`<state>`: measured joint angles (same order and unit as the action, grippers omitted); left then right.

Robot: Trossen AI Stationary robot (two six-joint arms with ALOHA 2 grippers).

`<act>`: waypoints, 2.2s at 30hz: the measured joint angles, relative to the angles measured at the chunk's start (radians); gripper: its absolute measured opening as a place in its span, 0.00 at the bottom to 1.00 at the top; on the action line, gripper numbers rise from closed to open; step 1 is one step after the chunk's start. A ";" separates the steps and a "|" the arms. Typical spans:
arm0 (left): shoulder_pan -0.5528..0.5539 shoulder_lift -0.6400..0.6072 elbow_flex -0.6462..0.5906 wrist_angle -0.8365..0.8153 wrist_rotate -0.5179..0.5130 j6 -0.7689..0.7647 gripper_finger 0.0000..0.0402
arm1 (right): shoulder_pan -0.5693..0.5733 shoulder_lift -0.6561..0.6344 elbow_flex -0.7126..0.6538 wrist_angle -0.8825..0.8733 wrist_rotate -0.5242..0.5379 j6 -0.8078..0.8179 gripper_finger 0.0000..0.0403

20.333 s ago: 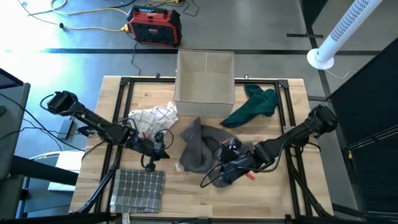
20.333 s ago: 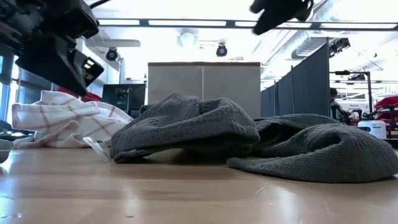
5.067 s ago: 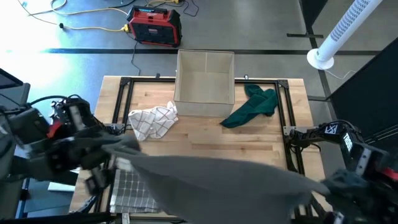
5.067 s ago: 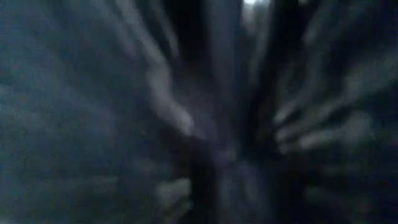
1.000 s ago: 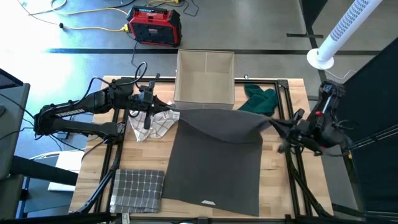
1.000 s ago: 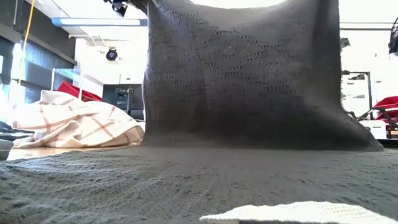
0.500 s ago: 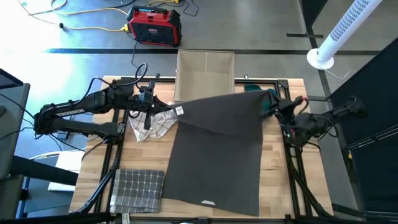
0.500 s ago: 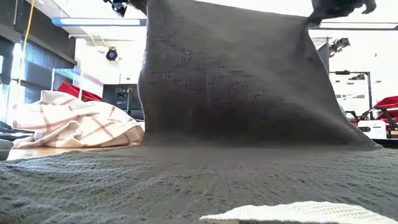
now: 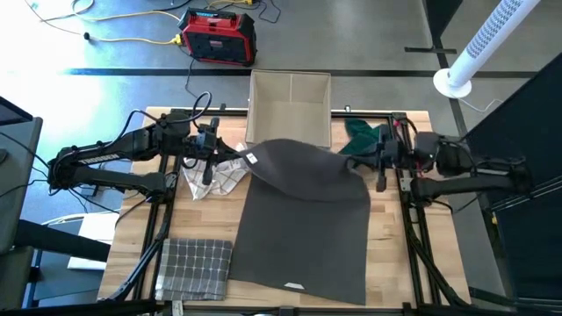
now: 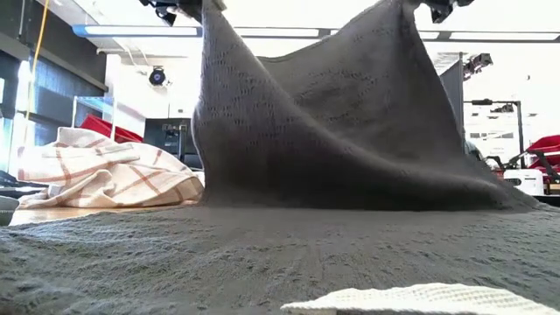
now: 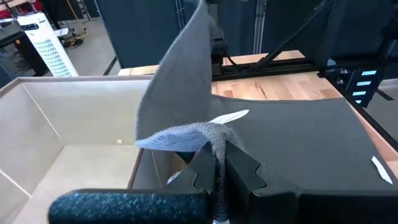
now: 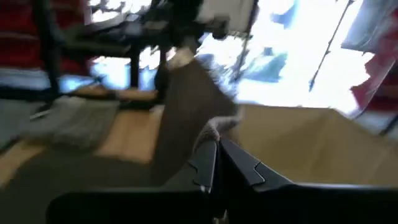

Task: Fold towel
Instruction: Fold the dark grey towel

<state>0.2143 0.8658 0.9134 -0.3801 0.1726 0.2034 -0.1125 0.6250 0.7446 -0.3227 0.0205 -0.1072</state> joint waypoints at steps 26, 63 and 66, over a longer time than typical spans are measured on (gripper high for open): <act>-0.228 0.046 0.001 -0.334 -0.165 -0.076 0.00 | 0.202 -0.121 -0.051 -0.466 0.025 0.483 0.00; -0.296 0.069 0.008 -0.121 -0.225 -0.065 0.00 | 0.702 0.025 0.216 -0.717 0.133 0.760 0.00; -0.296 0.104 -0.002 -0.147 -0.117 -0.125 0.00 | 0.703 0.115 0.208 -0.663 0.013 0.799 0.00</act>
<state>-0.0814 0.9700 0.9116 -0.5267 0.0557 0.0788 0.5903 0.7399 0.9527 -0.9853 0.0339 0.6919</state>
